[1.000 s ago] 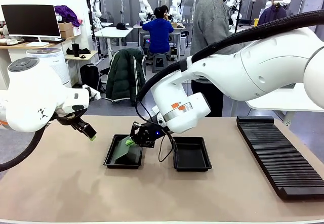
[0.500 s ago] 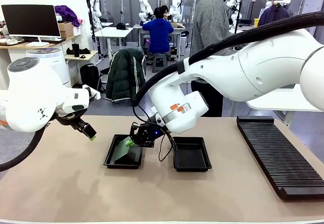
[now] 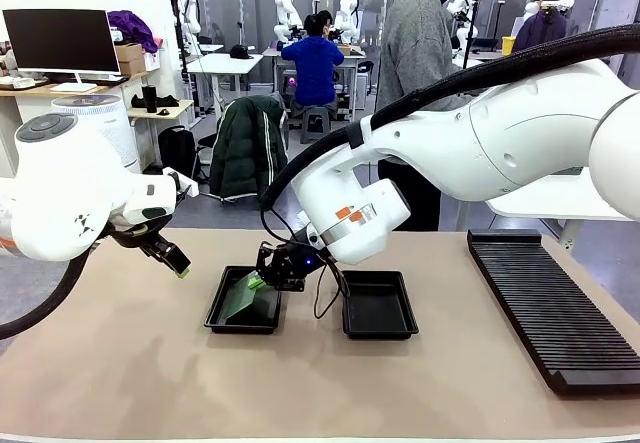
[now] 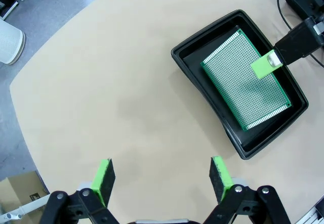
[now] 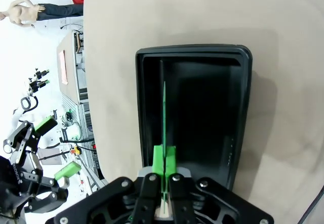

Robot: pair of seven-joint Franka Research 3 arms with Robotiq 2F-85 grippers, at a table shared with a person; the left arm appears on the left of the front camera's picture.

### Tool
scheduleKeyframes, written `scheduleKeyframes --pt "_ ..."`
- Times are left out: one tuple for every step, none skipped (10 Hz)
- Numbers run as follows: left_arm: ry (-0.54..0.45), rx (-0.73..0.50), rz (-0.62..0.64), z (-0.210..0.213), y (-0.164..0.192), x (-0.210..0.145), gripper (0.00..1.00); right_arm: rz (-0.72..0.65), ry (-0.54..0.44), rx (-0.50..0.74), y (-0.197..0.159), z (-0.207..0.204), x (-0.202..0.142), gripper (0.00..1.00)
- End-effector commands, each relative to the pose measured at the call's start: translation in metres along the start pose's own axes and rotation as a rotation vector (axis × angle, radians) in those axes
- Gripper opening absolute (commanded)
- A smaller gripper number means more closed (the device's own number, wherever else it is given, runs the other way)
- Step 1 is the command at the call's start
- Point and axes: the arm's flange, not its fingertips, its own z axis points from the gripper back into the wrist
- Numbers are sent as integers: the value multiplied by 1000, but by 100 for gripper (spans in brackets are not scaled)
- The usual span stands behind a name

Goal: Inspect and transfer BCBs to ESD trays.
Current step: Pick up the Blank PCB from the PCB Rack and place it in the left ESD tray.

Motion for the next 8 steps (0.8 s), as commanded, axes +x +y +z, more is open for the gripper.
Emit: scheduleKeyframes --pt "-5 6 11 -3 2 0 100 4 -4 10 0 1 -2 2" --pt "-5 6 11 -3 2 0 100 4 -4 10 0 1 -2 2" --pt "-5 6 11 -3 2 0 100 0 0 0 0 0 0 2" --pt "-5 6 11 -3 2 0 100 4 0 -9 2 -2 1 2" --pt "-5 6 11 -3 2 0 100 4 -9 -12 4 -2 1 12" --pt "-5 6 11 -3 2 0 100 5 -10 -16 5 -2 1 21" --pt "-5 6 11 -3 2 0 100 3 -12 -28 8 -3 0 30" --pt "-5 6 11 -3 2 0 100 0 -9 -33 9 -3 0 39"
